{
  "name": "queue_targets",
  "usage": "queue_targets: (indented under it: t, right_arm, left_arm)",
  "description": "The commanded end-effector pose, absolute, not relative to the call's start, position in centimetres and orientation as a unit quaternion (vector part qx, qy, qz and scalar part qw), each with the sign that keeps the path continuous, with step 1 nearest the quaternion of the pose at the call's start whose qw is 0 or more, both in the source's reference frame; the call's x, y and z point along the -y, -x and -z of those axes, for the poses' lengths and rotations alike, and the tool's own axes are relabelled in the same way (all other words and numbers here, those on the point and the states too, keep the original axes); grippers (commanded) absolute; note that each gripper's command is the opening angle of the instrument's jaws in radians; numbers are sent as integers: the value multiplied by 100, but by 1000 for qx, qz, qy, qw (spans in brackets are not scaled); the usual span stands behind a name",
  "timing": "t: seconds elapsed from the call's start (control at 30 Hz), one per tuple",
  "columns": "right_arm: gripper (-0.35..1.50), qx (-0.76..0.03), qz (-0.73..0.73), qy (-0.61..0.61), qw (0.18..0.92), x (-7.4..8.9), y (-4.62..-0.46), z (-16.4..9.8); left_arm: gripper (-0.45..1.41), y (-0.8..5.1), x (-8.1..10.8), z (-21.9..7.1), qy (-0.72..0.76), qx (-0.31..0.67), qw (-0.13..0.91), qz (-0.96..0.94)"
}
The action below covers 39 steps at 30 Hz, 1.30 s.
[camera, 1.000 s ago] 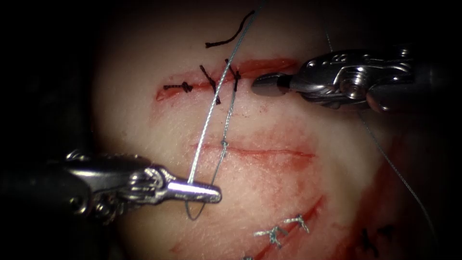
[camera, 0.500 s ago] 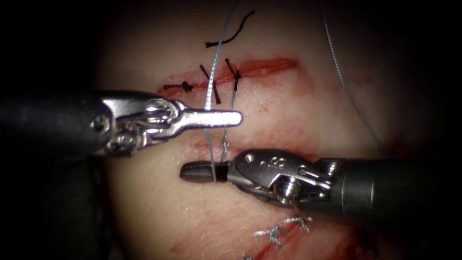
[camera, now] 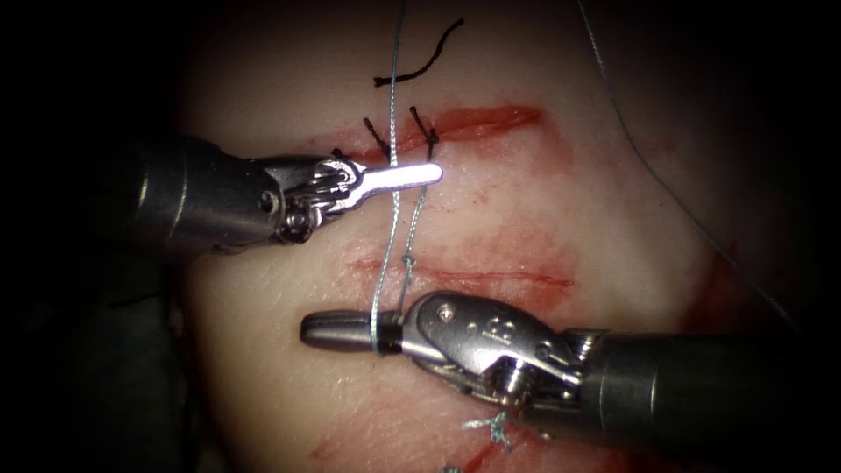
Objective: Wound Closure
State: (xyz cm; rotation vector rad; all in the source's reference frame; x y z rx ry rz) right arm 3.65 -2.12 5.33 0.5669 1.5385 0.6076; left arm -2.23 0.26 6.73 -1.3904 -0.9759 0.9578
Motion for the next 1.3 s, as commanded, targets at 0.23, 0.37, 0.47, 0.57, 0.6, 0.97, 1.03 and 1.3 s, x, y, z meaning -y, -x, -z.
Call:
queue_targets:
  t: [0.23, 0.37, 0.47, 0.57, 0.6, 0.97, 1.03, 1.3]
  right_arm:
    - [-35, -691, -302, -147, 640, 183, -365, -523]
    - [-35, -693, -318, -107, 639, 178, -360, -523]
    - [-35, -687, -338, -72, 639, 177, -356, -524]
    - [-35, -680, -355, -43, 640, 178, -355, -527]
    - [-35, -680, -355, -43, 640, 178, -355, -527]
    - [-35, -549, -456, 29, 699, 184, -353, -544]
    - [-35, -529, -479, 29, 700, 188, -355, -550]
    - [-35, -485, -523, 40, 699, 187, -362, -550]
  left_arm:
    - [-45, 221, -14, -682, 562, 394, 579, -440]
    - [-45, 220, -6, -680, 541, 379, 581, -476]
    - [-45, 212, 6, -680, 509, 363, 590, -511]
    - [-45, 204, 16, -678, 485, 350, 597, -535]
    - [-45, 204, 16, -678, 485, 350, 597, -535]
    - [-45, 190, 23, -654, 466, 286, 603, -581]
    - [-45, 195, 24, -651, 470, 278, 591, -594]
    - [-45, 203, 27, -642, 465, 266, 577, -617]
